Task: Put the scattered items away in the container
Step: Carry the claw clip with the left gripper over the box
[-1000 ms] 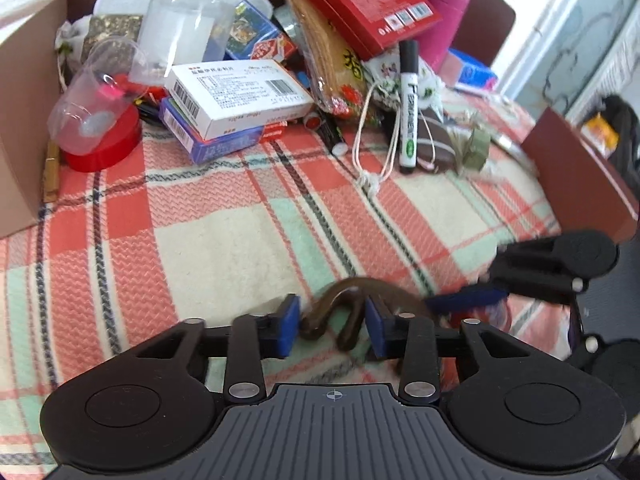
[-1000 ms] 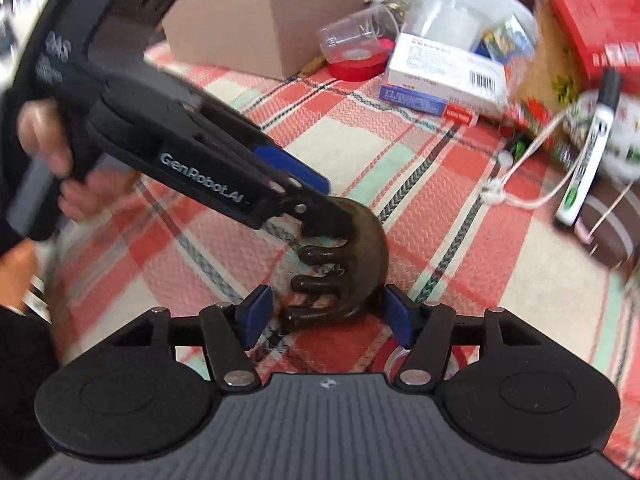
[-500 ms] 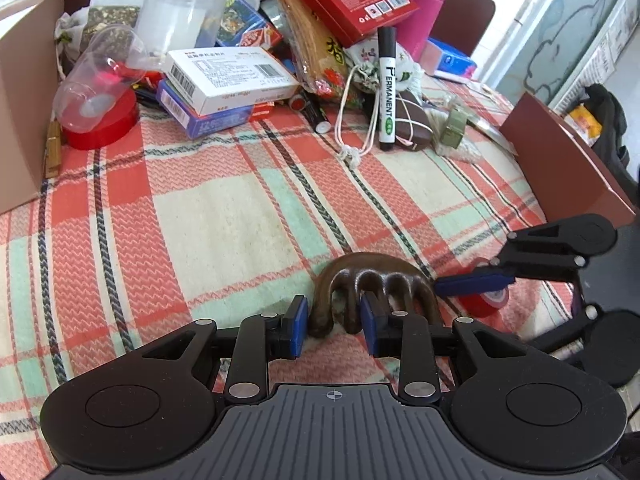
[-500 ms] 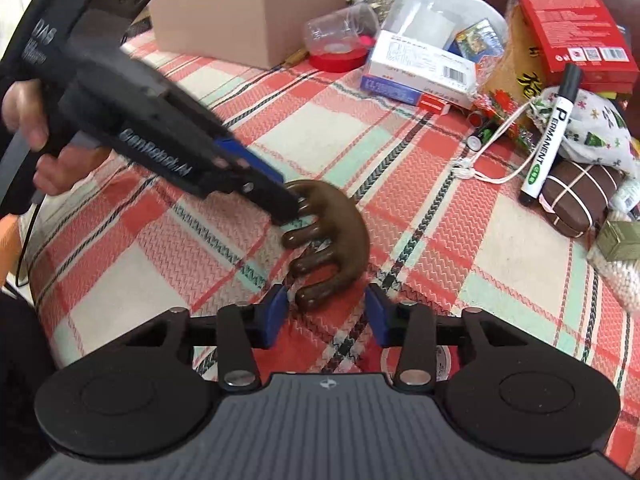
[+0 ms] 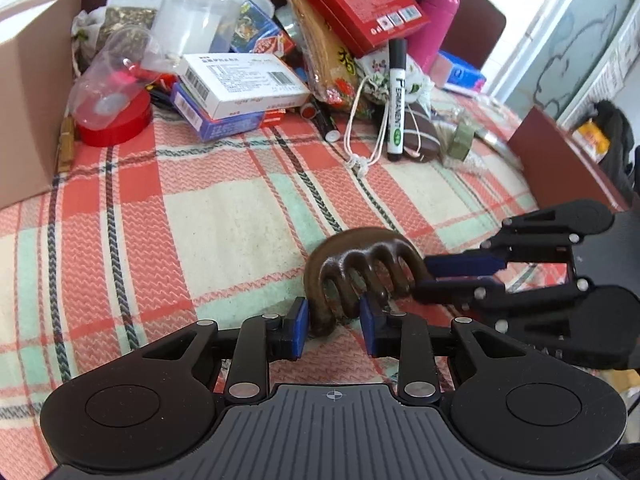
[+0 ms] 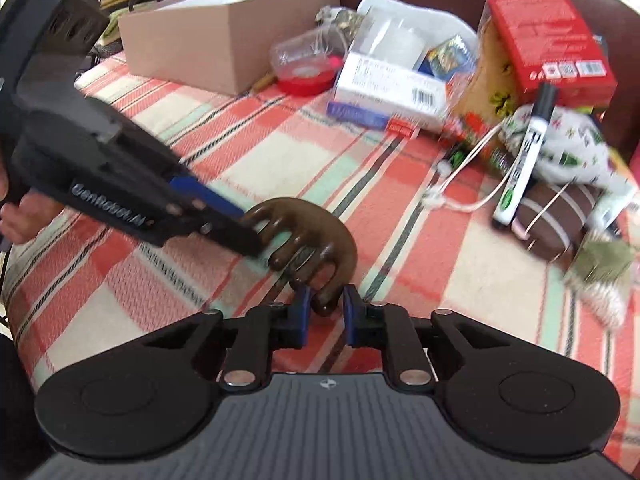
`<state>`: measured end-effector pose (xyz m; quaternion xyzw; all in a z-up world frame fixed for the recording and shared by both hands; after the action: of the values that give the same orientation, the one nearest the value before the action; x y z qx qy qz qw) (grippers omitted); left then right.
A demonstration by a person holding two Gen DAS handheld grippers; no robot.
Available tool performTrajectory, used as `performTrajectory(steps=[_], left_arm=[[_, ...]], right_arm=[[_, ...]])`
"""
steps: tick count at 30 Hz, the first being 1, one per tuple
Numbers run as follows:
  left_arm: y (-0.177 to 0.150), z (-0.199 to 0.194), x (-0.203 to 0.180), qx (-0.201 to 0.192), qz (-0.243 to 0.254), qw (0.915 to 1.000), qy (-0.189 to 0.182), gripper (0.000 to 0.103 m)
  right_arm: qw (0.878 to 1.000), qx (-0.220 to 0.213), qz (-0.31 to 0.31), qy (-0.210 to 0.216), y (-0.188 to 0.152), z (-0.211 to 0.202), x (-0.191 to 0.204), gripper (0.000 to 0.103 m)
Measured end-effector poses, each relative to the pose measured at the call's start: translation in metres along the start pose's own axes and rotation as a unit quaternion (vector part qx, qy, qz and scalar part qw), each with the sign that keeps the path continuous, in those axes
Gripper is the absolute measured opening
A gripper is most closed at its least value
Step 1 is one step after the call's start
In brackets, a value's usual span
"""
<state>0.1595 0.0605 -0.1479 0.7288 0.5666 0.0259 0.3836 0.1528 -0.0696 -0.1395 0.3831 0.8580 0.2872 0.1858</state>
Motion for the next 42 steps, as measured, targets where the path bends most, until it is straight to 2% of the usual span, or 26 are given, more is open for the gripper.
performTrajectory(steps=[6, 7, 8, 18, 22, 28, 36, 39, 40, 41, 42], left_arm=[[0.007, -0.012, 0.012, -0.025, -0.023, 0.9992, 0.022, 0.023], [0.009, -0.016, 0.015, -0.033, -0.027, 0.9987, 0.027, 0.019], [0.012, -0.021, 0.018, -0.041, -0.032, 0.9982, 0.032, 0.007], [0.038, -0.065, 0.046, -0.112, -0.068, 0.9895, 0.062, 0.007], [0.054, -0.090, 0.057, -0.148, -0.079, 0.9830, 0.074, 0.008], [0.075, -0.137, 0.074, -0.194, -0.076, 0.9713, 0.114, 0.008], [0.102, -0.186, 0.126, -0.235, -0.101, 0.9519, 0.168, 0.008], [0.113, -0.195, 0.154, -0.240, -0.120, 0.9451, 0.187, 0.008], [0.116, -0.195, 0.163, -0.240, -0.126, 0.9431, 0.193, 0.009], [0.119, -0.196, 0.173, -0.241, -0.132, 0.9411, 0.197, 0.013], [0.120, -0.196, 0.181, -0.244, -0.138, 0.9393, 0.198, 0.027]], right_arm=[[0.999, -0.027, -0.024, 0.001, 0.026, -0.004, 0.002, 0.016], [0.999, -0.033, -0.028, 0.001, 0.031, -0.005, 0.003, 0.015], [0.999, -0.038, -0.032, -0.002, 0.036, -0.005, 0.004, 0.015], [0.992, -0.090, -0.089, -0.014, 0.097, -0.009, 0.020, 0.015], [0.986, -0.112, -0.119, -0.017, 0.123, -0.014, 0.031, 0.015], [0.977, -0.149, -0.153, -0.014, 0.169, -0.018, 0.051, 0.015], [0.972, -0.180, -0.152, 0.002, 0.242, 0.008, 0.085, 0.015], [0.974, -0.183, -0.134, 0.013, 0.268, 0.026, 0.095, 0.015], [0.975, -0.184, -0.126, 0.017, 0.275, 0.033, 0.098, 0.015], [0.975, -0.186, -0.120, 0.019, 0.281, 0.041, 0.101, 0.015], [0.975, -0.191, -0.113, 0.020, 0.286, 0.048, 0.104, 0.017]])
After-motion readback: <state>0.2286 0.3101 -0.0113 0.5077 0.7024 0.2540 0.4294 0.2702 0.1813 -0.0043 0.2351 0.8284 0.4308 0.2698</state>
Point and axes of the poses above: each gripper's, at about its wrist camera, not at the fingertips, and z roughly the way its jaws point, x to its left, y to its top, the point moved 6 cm from there along z, roughly the way its jaws point, and after that the axes turned 6 degrees about -y, right-handed, at the moved point
